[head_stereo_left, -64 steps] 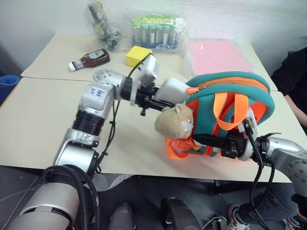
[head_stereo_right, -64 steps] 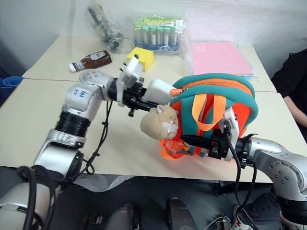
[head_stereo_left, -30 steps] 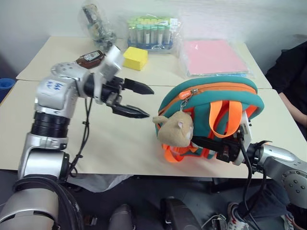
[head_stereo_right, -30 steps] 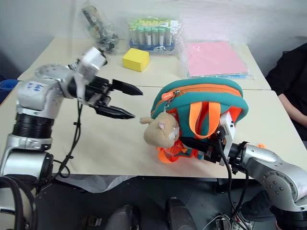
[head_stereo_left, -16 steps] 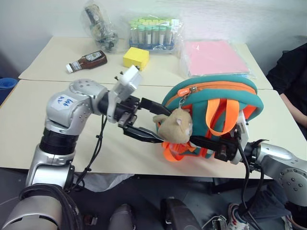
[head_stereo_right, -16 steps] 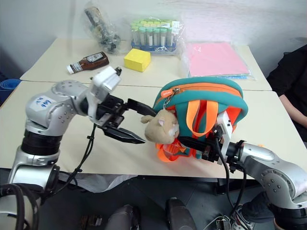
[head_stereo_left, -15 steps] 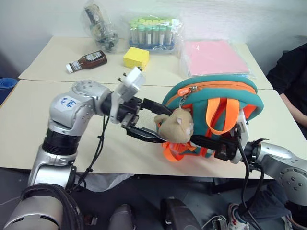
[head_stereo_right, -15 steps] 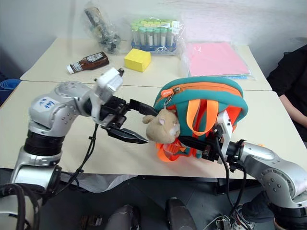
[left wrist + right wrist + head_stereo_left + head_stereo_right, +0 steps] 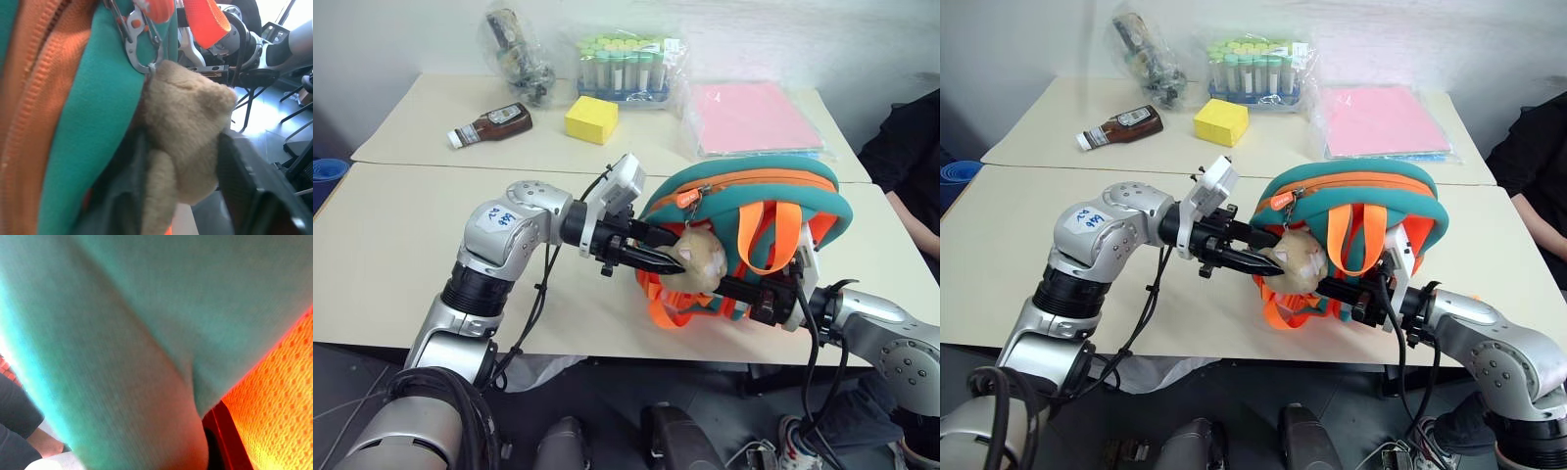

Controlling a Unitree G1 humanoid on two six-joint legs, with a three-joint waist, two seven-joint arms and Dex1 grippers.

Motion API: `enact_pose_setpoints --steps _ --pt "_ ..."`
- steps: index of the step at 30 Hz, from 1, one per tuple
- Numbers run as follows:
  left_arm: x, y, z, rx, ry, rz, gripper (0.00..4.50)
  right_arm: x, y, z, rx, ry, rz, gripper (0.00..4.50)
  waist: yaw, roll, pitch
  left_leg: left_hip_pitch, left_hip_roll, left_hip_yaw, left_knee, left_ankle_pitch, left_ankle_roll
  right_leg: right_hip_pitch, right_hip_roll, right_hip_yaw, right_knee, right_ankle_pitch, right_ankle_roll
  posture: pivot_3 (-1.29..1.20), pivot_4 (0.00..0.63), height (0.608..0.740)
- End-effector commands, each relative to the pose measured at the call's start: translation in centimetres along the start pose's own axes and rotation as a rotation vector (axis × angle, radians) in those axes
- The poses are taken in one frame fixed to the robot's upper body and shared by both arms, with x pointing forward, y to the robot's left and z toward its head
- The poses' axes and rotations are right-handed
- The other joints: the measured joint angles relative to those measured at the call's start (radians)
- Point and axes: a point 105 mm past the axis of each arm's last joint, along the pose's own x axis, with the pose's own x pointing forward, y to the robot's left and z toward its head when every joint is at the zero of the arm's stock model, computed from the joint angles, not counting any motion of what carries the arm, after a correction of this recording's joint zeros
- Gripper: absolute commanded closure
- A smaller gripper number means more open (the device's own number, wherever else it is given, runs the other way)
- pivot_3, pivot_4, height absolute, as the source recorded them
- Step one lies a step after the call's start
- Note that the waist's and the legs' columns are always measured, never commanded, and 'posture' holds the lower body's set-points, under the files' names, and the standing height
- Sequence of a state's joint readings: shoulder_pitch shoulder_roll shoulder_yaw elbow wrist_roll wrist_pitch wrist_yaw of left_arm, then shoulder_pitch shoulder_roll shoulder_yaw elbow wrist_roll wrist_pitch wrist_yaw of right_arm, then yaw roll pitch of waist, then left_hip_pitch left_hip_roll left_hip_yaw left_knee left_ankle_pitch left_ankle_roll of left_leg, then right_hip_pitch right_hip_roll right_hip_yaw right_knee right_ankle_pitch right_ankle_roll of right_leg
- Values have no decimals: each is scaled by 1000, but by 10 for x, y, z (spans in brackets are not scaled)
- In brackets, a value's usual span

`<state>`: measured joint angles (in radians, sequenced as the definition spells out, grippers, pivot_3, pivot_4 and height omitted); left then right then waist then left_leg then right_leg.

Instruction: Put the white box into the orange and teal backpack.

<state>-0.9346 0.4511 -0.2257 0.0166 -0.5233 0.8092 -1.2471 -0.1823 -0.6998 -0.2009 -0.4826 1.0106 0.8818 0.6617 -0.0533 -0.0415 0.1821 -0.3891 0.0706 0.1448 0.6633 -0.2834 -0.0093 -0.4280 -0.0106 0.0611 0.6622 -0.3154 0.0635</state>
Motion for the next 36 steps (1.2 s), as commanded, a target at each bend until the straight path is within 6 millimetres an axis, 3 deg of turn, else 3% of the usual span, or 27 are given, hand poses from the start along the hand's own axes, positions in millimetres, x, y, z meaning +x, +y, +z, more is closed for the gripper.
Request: enact_pose_setpoints --steps 1,5,7,12,18,21,25,29,32,36 --pt "3 -4 6 17 -12 -35 3642 0 10 13 -40 -37 42 4500 0 0 0 0 0 0 0 0 0 0 0 0 0 0 0 0 150 740" --pt "-3 -24 20 47 -62 -153 4494 -2 8 11 -34 -32 29 4500 -1 0 0 0 0 0 0 0 0 0 0 0 0 0 0 0 150 740" --pt "-8 -20 28 86 -62 -116 4494 -5 7 9 -29 -28 23 4500 -1 0 0 0 0 0 0 0 0 0 0 0 0 0 0 0 150 740" --pt "-63 -13 48 96 -20 -69 4494 -15 7 10 -11 -40 2 4500 -5 0 0 0 0 0 0 0 0 0 1 0 0 0 0 0 150 740" --pt "-108 14 28 118 185 90 4494 -30 6 12 -1 -47 -13 4500 0 0 0 1 0 0 -1 0 0 0 0 -1 0 0 -1 0 150 740" --pt "-117 35 1 183 359 180 4494 -33 12 10 0 -36 26 4500 3 0 0 0 -1 0 -1 -1 2 0 -1 -1 -1 0 -1 0 150 740" --pt "-107 50 -19 278 440 194 4494 -32 21 9 -5 -27 78 4500 10 0 0 -2 -1 1 -1 -2 4 -1 -1 -1 -4 0 0 0 150 740" --pt "-83 45 -42 329 465 90 4494 -30 21 12 -9 -40 78 4500 7 0 0 -2 0 2 -1 -4 4 -1 -1 0 -4 0 0 0 150 740" --pt "-51 36 -82 394 529 0 4494 -28 16 17 -39 -54 47 4500 8 3 -1 -1 1 2 -1 -4 4 -1 -1 0 -4 0 -1 0 150 740" --pt "-43 31 -93 392 508 7 4494 -28 12 19 -77 -51 5 4500 20 2 -1 -2 1 1 1 -4 4 -1 0 -1 -3 0 -1 0 150 740"
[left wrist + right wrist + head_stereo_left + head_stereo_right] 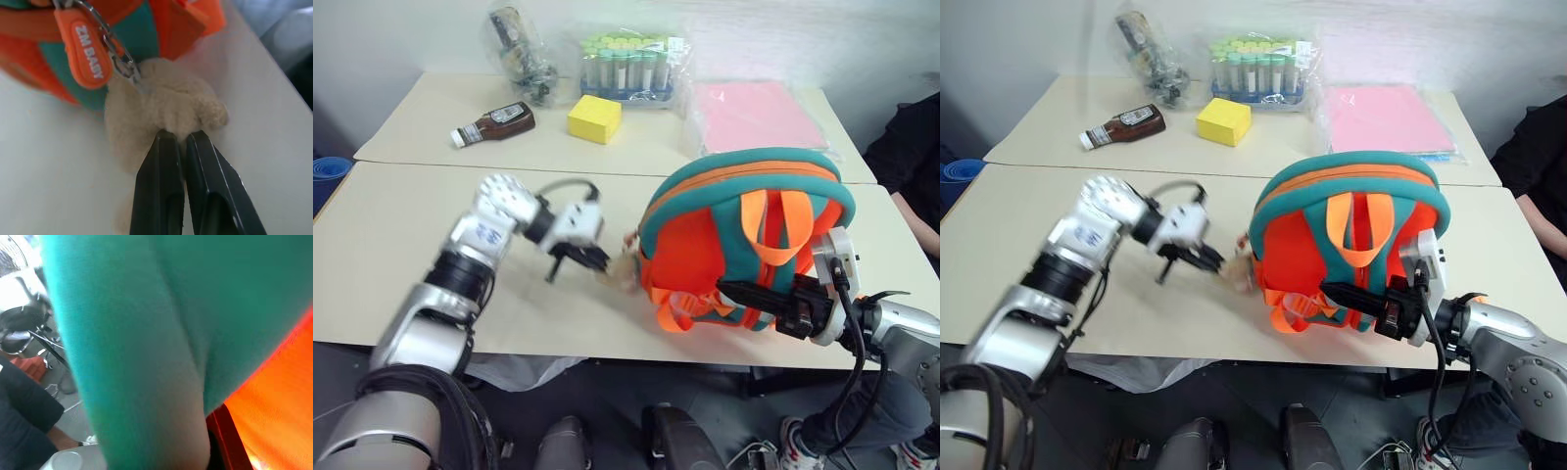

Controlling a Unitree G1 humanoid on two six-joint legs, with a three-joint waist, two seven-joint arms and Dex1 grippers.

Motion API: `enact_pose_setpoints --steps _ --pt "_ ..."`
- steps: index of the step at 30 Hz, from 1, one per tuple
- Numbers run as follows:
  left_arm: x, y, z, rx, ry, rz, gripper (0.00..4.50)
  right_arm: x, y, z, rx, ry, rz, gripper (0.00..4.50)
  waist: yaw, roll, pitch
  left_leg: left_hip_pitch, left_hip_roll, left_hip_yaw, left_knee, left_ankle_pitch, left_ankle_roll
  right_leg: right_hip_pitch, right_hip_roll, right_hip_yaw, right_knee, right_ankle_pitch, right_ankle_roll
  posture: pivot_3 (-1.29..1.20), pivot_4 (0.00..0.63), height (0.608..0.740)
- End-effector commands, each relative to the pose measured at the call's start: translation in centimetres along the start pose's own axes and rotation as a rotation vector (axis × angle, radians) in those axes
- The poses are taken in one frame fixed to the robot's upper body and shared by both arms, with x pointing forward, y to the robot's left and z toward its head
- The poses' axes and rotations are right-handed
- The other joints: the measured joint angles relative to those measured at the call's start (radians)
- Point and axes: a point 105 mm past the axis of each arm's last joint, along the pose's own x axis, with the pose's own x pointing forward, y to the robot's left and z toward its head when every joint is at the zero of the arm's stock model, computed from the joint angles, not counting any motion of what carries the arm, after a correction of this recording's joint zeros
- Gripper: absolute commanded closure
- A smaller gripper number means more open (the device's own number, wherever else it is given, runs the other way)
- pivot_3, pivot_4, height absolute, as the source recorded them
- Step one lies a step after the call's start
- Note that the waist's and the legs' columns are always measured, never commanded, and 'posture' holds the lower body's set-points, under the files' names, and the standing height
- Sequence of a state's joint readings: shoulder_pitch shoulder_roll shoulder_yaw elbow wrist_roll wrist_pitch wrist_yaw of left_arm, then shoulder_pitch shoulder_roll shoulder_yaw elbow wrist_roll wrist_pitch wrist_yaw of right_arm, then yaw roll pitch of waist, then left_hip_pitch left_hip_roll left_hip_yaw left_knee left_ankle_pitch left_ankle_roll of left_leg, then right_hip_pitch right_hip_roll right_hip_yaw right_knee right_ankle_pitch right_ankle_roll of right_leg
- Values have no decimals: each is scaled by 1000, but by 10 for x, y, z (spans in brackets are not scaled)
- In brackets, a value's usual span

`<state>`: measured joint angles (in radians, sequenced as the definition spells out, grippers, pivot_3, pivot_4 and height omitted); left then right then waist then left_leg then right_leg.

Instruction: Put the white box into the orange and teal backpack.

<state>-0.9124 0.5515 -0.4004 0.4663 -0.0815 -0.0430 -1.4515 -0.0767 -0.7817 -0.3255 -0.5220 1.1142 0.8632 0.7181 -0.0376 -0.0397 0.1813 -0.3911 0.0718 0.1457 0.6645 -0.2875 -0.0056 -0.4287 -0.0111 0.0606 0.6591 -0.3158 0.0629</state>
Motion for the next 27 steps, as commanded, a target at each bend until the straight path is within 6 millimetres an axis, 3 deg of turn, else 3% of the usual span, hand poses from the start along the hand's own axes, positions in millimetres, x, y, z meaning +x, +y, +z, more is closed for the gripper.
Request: enact_pose_setpoints --steps 1,4,5,10,15,19,23,27 --pt "-1 -3 -1 33 34 9 4494 -3 3 13 -82 -24 -17 4500 7 0 0 0 -1 0 0 0 1 0 0 0 0 0 0 0 150 740" --pt "-12 -2 -2 -50 1 44 4494 -11 -2 12 -111 1 -56 4500 8 0 0 1 -1 0 0 -2 5 1 -1 0 0 1 1 0 150 740" --pt "-16 0 1 -82 -28 55 4220 -13 -3 12 -115 10 -69 4500 7 0 0 1 -1 0 0 -2 5 1 0 0 1 0 1 0 150 740" --pt "-59 2 27 -289 -254 117 2750 -45 -12 17 -132 72 -137 2921 3 0 0 0 0 0 0 -2 5 0 1 0 1 0 1 0 150 740" --pt "-111 -7 42 -428 -415 232 1211 -99 -10 32 -127 117 -207 1242 5 1 0 1 0 0 -1 -2 4 0 1 -1 1 0 0 0 150 740" --pt "-145 -22 45 -469 -435 331 52 -143 -4 51 -117 120 -272 3 3 1 0 3 0 0 0 -2 4 2 0 0 1 0 1 0 150 740" --pt "-170 -26 52 -387 -366 484 19 -174 -11 69 -186 125 -406 0 3 0 0 4 -1 0 -1 -2 4 3 0 -1 0 0 1 0 150 740" --pt "-173 -23 56 -363 -386 564 19 -174 -19 74 -204 66 -438 0 3 -1 0 5 -1 0 -1 -3 4 4 0 -1 -1 0 1 0 150 740"
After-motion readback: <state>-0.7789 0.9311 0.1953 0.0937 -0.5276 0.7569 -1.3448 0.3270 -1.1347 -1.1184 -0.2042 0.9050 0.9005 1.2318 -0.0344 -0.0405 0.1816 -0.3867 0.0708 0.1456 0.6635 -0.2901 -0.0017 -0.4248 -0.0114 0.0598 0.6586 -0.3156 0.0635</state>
